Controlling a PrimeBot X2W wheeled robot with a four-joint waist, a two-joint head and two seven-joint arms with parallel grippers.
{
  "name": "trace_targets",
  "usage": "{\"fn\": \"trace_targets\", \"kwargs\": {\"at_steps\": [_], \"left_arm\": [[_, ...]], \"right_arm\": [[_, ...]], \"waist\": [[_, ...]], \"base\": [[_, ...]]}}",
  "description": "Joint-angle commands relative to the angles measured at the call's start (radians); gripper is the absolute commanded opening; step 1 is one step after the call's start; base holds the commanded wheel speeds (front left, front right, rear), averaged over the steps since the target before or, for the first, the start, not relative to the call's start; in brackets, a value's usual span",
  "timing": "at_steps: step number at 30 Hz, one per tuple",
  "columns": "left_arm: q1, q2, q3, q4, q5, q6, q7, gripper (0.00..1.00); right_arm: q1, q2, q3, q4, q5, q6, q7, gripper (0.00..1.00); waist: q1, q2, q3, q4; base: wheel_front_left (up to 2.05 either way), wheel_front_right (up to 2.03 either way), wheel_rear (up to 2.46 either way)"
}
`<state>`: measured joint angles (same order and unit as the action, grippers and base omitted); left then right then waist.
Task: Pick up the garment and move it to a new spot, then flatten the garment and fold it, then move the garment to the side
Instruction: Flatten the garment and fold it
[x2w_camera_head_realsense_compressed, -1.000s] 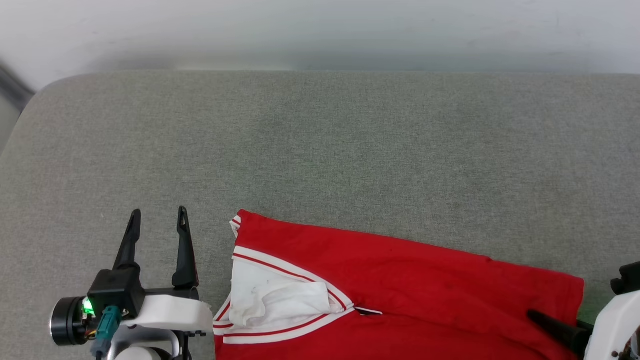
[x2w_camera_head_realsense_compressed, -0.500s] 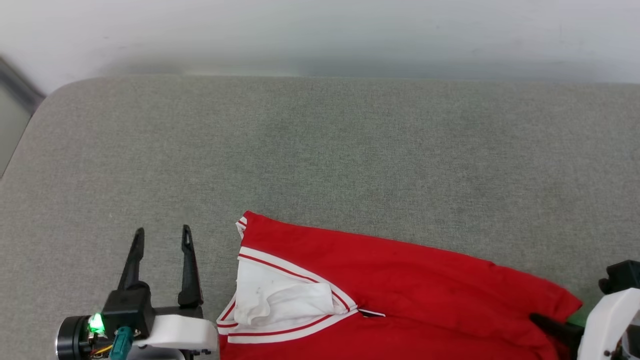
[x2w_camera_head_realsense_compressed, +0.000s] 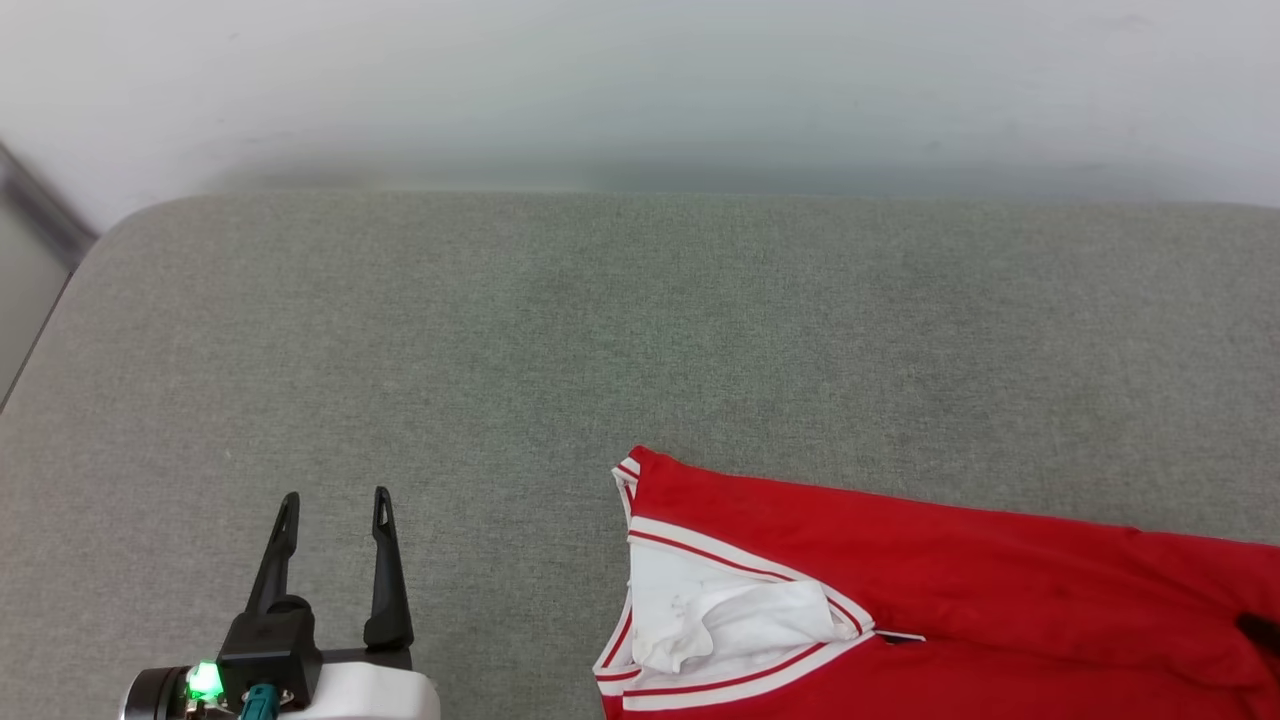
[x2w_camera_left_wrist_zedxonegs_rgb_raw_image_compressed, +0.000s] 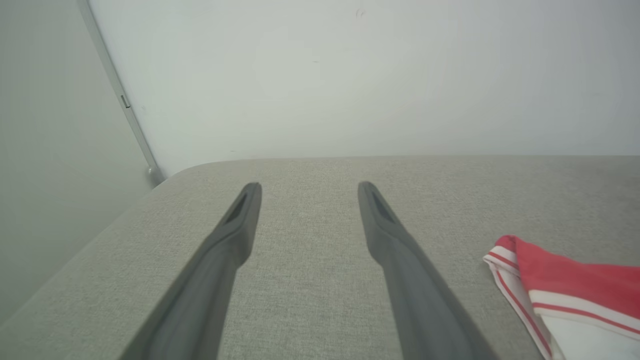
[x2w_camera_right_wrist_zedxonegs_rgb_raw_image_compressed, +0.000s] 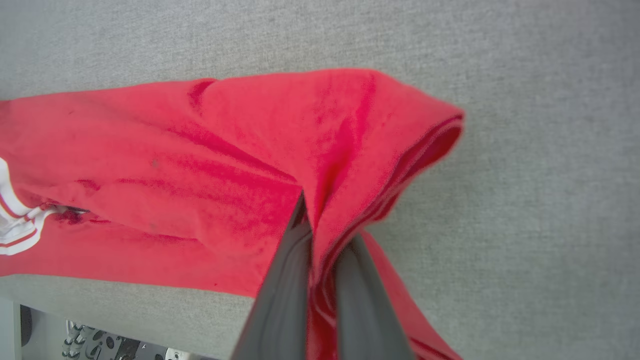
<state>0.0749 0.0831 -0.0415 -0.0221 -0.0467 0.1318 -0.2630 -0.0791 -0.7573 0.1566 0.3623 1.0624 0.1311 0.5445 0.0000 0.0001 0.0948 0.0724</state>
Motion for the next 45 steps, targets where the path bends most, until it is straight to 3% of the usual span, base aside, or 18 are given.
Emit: {"fn": "trace_targets", "kwargs": {"at_steps": [1, 5, 13, 20, 27, 35, 45], "left_arm": [[0.009, -0.002, 0.005, 0.002, 0.005, -0.002, -0.002, 1.0], [0.023, -0.006, 0.01, 0.008, 0.014, -0.01, -0.002, 1.0], [0.012, -0.015, 0.005, 0.012, 0.017, -0.024, -0.002, 1.0], [-0.027, -0.021, -0.002, 0.021, 0.015, -0.035, -0.002, 1.0], [-0.061, -0.027, -0.004, 0.02, 0.009, -0.038, -0.002, 1.0], [-0.096, -0.031, -0.016, 0.023, 0.002, -0.039, -0.002, 1.0], [-0.101, -0.033, -0.016, 0.033, -0.007, -0.029, -0.002, 1.0]], "right_arm": [[0.011, -0.006, 0.001, -0.014, -0.008, -0.001, 0.008, 0.0], [0.026, -0.012, 0.017, -0.119, 0.004, -0.001, 0.066, 0.0], [-0.021, 0.047, 0.086, -0.403, -0.005, -0.001, 0.172, 0.0], [-0.17, 0.123, 0.234, -0.503, -0.098, -0.001, 0.253, 0.0], [-0.37, 0.219, 0.441, -0.441, -0.181, -0.001, 0.264, 0.0], [-0.551, 0.316, 0.656, -0.257, -0.234, -0.001, 0.201, 0.0], [-0.606, 0.349, 0.86, -0.055, -0.216, -0.001, 0.087, 0.0]], "waist": [[0.0, -0.0001, -0.005, 0.0], [0.0, -0.0001, -0.019, -0.003], [0.0, -0.0001, -0.004, -0.002], [0.0, -0.0001, 0.039, 0.015], [0.0, -0.0001, 0.091, 0.038], [0.0, -0.0001, 0.149, 0.06], [0.0, -0.0001, 0.153, 0.057]], "base": [[0.0, 0.0, 0.0], [0.0, 0.0, 0.0], [0.0, 0.0, 0.0], [0.0, 0.0, 0.0], [0.0, 0.0, 0.0], [0.0, 0.0, 0.0], [0.0, 0.0, 0.0]]}}
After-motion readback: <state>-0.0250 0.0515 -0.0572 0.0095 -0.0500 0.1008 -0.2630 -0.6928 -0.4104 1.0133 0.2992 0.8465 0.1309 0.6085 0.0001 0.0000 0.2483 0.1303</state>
